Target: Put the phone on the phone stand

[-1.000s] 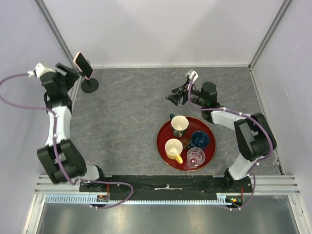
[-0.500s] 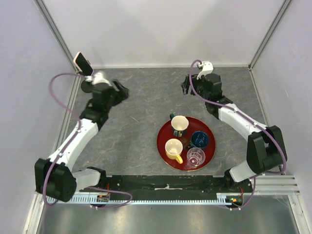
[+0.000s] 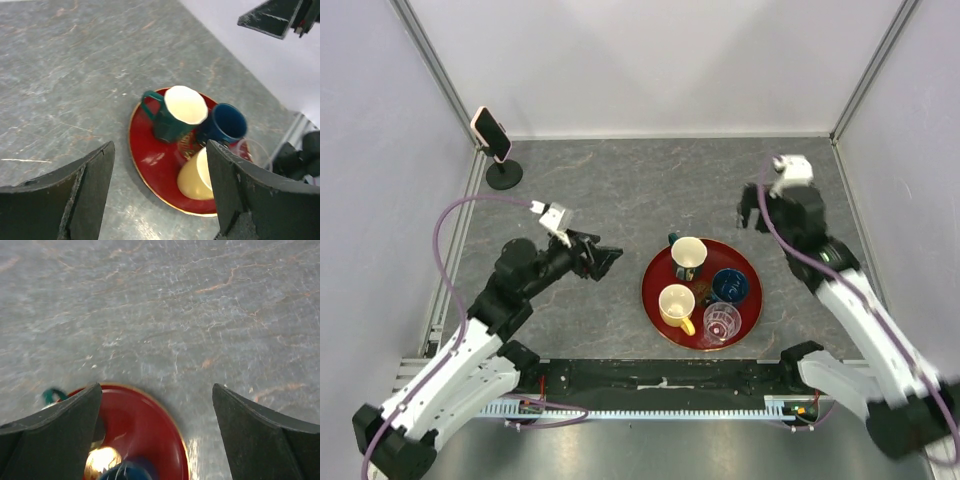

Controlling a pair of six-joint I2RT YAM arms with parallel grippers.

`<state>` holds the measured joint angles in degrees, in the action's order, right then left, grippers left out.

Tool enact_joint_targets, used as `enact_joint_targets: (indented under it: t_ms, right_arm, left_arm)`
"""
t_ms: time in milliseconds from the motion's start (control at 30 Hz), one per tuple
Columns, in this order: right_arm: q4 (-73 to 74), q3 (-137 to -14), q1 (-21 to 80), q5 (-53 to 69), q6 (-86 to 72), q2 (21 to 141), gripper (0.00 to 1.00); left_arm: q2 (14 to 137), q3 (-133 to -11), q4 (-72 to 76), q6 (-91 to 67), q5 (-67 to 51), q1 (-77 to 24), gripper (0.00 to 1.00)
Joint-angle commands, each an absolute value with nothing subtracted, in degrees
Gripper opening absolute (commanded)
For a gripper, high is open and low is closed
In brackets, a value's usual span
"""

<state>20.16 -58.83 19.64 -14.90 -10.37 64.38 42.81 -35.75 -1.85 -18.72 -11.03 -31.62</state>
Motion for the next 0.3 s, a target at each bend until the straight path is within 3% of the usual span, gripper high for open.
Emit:
enact_joint_targets:
  t_ms: [0,133,267]
  right_arm:
    - [17.85,-44.08,19.6,-9.58,-15.72,42.05,0.98]
    - [17.22,-36.13,19.6,-9.76,-21.51,27.18,0.98]
    - [19.25,-36.12,19.6,-5.65,-25.75,27.77,0.98]
  left_arm:
    - [29.66,-30.15,3.17,-22.06,-19.86,-31.9,0.81]
    - [21.21,-27.78,3.69,-24.34,-20.13,-31.9,0.86]
    - [17.23,-26.37,4.92,-33.01,-17.85,-31.82,0.92]
